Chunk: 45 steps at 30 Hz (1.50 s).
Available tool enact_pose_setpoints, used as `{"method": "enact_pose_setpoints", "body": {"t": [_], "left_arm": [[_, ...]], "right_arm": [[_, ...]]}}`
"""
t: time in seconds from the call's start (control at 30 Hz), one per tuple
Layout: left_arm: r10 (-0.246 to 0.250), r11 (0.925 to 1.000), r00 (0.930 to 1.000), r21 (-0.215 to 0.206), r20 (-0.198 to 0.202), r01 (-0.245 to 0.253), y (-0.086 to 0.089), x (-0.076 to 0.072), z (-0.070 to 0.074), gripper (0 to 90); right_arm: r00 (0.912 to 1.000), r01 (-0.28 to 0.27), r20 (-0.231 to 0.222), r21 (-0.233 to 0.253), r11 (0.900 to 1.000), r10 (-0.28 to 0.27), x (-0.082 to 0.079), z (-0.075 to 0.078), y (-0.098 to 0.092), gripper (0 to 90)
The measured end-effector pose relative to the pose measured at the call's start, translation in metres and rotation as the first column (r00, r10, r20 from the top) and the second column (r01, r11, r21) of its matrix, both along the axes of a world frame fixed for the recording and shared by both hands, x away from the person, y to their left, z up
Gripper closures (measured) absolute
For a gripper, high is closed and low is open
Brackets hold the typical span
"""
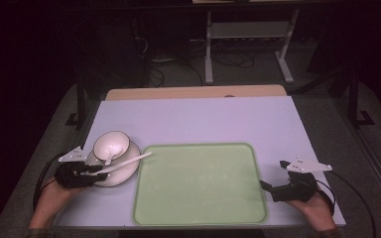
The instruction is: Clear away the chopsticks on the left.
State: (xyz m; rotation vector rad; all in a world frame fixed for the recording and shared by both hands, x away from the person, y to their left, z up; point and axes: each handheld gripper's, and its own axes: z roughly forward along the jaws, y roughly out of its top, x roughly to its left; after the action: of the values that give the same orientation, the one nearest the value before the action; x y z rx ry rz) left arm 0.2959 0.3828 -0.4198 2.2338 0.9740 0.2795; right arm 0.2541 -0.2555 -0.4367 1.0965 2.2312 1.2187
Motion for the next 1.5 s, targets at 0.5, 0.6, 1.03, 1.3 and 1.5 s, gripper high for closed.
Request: {"method": "enact_pose_setpoints", "body": {"t": [0.5, 0.6, 1.03, 1.3, 1.5], "left_arm": [[0.001, 1.0, 0.9999, 0.008, -0.015, -0.001, -0.009, 0.0, -0.002, 65.1], [-0.004, 0.9999, 0.9999, 0.015, -0.016, 0.004, -0.013, 0.0, -0.002, 66.5], [-0.03, 0.9994, 0.9993, 0.016, -0.024, 0.03, -0.018, 0.001, -0.006, 73.2], [-0.056, 0.9984, 0.9981, -0.001, -0.027, 0.056, -0.018, 0.002, -0.006, 75.6], [-0.059, 0.9982, 0.9978, -0.014, -0.032, 0.058, -0.017, 0.002, -0.006, 76.0]], "right_arm": [[1.0, 0.005, 0.0, -0.001, 1.0, -0.005, -0.001, 0.0, -0.001, 0.0], [1.0, 0.005, 0.002, 0.0, 1.0, -0.005, -0.001, 0.0, -0.002, 0.0], [1.0, 0.009, 0.002, -0.001, 1.0, -0.009, -0.001, 0.0, -0.002, 0.0], [0.9999, 0.012, 0.002, -0.001, 1.0, -0.012, -0.002, 0.0, -0.003, 0.0], [0.9999, 0.014, 0.002, -0.001, 1.0, -0.014, -0.002, 0.0, -0.003, 0.0]]}}
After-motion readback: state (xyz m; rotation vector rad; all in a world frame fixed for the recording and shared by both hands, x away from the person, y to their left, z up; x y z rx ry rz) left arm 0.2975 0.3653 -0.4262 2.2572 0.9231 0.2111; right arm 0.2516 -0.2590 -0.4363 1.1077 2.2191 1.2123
